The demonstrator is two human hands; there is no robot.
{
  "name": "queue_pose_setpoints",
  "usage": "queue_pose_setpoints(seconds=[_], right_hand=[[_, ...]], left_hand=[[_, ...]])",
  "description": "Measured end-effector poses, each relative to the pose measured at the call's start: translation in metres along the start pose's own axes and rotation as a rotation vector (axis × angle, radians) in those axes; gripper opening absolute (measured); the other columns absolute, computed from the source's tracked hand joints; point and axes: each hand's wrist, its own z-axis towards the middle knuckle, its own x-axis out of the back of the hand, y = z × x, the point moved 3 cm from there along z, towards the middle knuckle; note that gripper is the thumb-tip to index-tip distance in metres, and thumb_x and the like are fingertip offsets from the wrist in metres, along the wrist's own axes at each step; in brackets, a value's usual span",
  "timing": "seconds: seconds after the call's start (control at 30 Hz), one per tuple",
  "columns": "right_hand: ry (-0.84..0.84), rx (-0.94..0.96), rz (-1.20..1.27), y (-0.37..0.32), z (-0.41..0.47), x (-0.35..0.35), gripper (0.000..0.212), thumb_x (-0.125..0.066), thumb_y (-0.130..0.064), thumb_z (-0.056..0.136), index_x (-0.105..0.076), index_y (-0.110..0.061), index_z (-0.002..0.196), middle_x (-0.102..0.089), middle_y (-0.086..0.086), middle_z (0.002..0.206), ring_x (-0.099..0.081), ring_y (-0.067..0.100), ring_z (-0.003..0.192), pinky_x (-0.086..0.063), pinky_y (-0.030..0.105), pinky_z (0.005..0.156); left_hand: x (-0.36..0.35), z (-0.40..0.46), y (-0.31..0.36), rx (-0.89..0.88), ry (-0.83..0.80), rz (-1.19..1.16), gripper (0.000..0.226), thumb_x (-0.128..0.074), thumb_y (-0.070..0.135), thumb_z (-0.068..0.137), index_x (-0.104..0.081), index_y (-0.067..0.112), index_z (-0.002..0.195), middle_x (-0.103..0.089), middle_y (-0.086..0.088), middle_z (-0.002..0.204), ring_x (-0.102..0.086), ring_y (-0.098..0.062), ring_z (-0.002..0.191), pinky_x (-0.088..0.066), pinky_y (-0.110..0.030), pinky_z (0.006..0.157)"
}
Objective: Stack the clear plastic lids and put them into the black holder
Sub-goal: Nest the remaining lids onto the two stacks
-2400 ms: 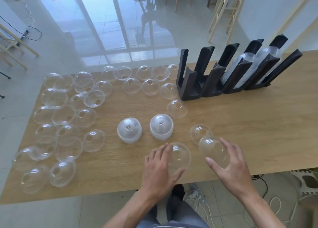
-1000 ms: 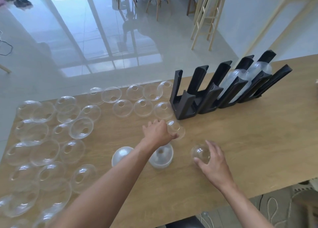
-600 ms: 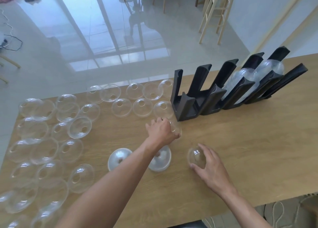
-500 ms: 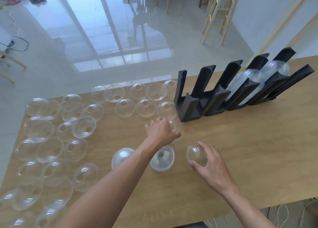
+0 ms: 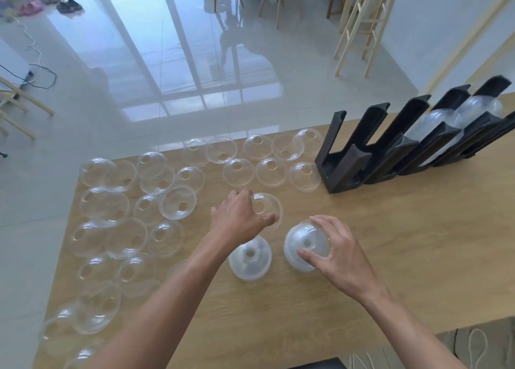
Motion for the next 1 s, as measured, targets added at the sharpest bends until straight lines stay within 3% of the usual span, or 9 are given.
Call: queue_pose_setpoints(seconds=[0.17,0.33,0.4,0.5,0.67,0.8,1.0], right_hand=[[0.020,-0.025,-0.054,-0.009,-0.006,-0.023,0.077,-0.085,-0.047,0.084,-0.052,-0.029,0.151,-0.050,-0.016,0.147,-0.043,0.005,0.131,-0.042,0.028,0.113],[0.035,-0.115,0.011,0.003,-0.010,-0.037,0.097,-0.086,-0.054,0.081,-0.036,-0.029,0.161,-0.036,-0.015,0.162,-0.030,0.004,0.150,-0.026,0.024,0.117],[0.034,-0.168,0.073,0.012,-0.012,-0.041,0.101,-0.087,-0.059,0.076,-0.034,-0.034,0.159,-0.031,-0.018,0.164,-0.027,0.003,0.152,-0.026,0.027,0.118],[0.024,-0.218,0.148,0.024,-0.012,-0.045,0.100,-0.091,-0.059,0.069,-0.038,-0.039,0.152,-0.043,-0.016,0.151,-0.042,0.005,0.141,-0.035,0.025,0.112],[0.020,-0.165,0.160,0.030,-0.011,-0.049,0.099,-0.089,-0.062,0.071,-0.036,-0.045,0.154,-0.042,-0.019,0.148,-0.042,-0.004,0.134,-0.033,0.014,0.108],[0.007,-0.128,0.183,0.031,-0.009,-0.049,0.105,-0.084,-0.069,0.075,-0.030,-0.041,0.161,-0.036,-0.019,0.155,-0.035,-0.004,0.144,-0.033,0.022,0.115],[-0.051,-0.130,0.231,0.033,-0.013,-0.046,0.118,-0.082,-0.075,0.072,-0.014,-0.048,0.164,-0.021,-0.025,0.163,-0.025,0.000,0.152,-0.034,0.035,0.120]], left_hand=[[-0.005,-0.034,-0.046,-0.013,-0.074,-0.022,0.098,-0.067,0.081,0.074,-0.042,0.029,0.153,-0.048,0.003,0.151,-0.057,-0.024,0.132,-0.042,-0.052,0.110],[-0.041,-0.056,-0.064,-0.053,-0.154,-0.120,0.098,-0.070,0.078,0.077,-0.035,0.033,0.156,-0.041,0.006,0.150,-0.059,-0.022,0.127,-0.052,-0.048,0.103],[-0.056,-0.063,-0.064,-0.078,-0.129,-0.123,0.104,-0.073,0.076,0.077,-0.026,0.034,0.160,-0.035,0.006,0.154,-0.058,-0.022,0.129,-0.053,-0.046,0.102],[-0.074,-0.071,-0.066,-0.091,-0.085,-0.102,0.114,-0.077,0.072,0.076,-0.012,0.039,0.162,-0.035,0.003,0.155,-0.055,-0.025,0.133,-0.053,-0.046,0.100],[-0.089,-0.074,-0.061,-0.100,-0.009,-0.059,0.109,-0.077,0.058,0.080,-0.004,0.041,0.160,-0.035,0.000,0.156,-0.055,-0.027,0.130,-0.055,-0.041,0.094],[-0.097,-0.071,-0.055,-0.099,0.030,-0.082,0.109,-0.079,0.052,0.081,-0.006,0.038,0.161,-0.033,-0.001,0.158,-0.053,-0.026,0.131,-0.055,-0.040,0.096],[-0.107,-0.074,-0.057,-0.120,0.093,-0.136,0.112,-0.080,0.051,0.083,-0.005,0.036,0.165,-0.031,-0.001,0.158,-0.046,-0.022,0.139,-0.050,-0.034,0.106]])
